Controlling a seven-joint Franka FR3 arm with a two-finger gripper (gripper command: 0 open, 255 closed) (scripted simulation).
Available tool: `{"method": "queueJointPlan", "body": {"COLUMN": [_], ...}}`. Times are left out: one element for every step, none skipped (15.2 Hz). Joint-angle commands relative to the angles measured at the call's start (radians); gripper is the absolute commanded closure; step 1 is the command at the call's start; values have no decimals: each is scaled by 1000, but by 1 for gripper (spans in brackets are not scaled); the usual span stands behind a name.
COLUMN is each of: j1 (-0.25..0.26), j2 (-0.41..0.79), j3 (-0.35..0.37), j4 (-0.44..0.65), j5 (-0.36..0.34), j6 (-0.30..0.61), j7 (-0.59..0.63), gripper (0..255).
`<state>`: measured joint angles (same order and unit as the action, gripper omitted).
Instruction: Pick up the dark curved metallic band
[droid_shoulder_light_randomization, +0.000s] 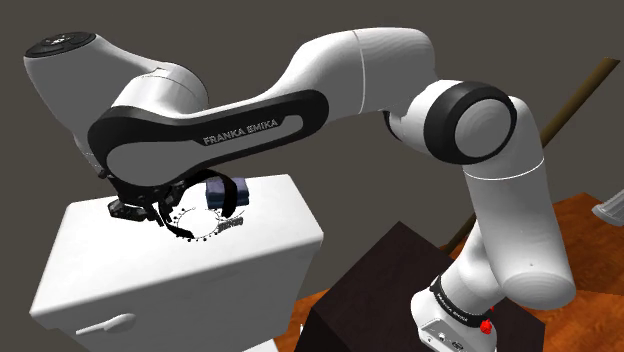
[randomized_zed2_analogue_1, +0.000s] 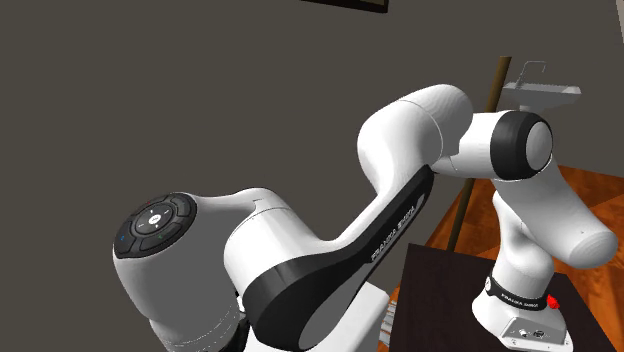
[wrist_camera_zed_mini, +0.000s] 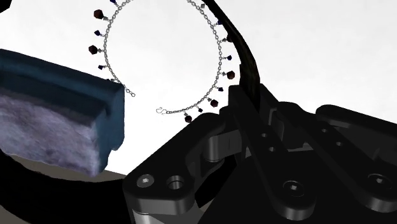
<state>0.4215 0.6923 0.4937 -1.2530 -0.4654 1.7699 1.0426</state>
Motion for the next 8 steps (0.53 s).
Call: {"method": "queueJointPlan", "body": {"j1": [0, 0, 0, 0, 0, 2, 3, 4], "j2": [0, 0, 0, 0, 0, -3, -5, -8], "j3": [0, 0, 0, 0, 0, 1, 2, 3], "j4": [0, 0, 0, 0, 0, 9, 18, 28], "j5": [0, 0, 0, 0, 0, 2, 3, 5], "j6": [0, 0, 0, 0, 0, -11, -22, -33], "j7": [0, 0, 0, 0, 1, -2, -5, -8], "gripper": [255, 255, 255, 255, 255, 255, 255, 255]}}
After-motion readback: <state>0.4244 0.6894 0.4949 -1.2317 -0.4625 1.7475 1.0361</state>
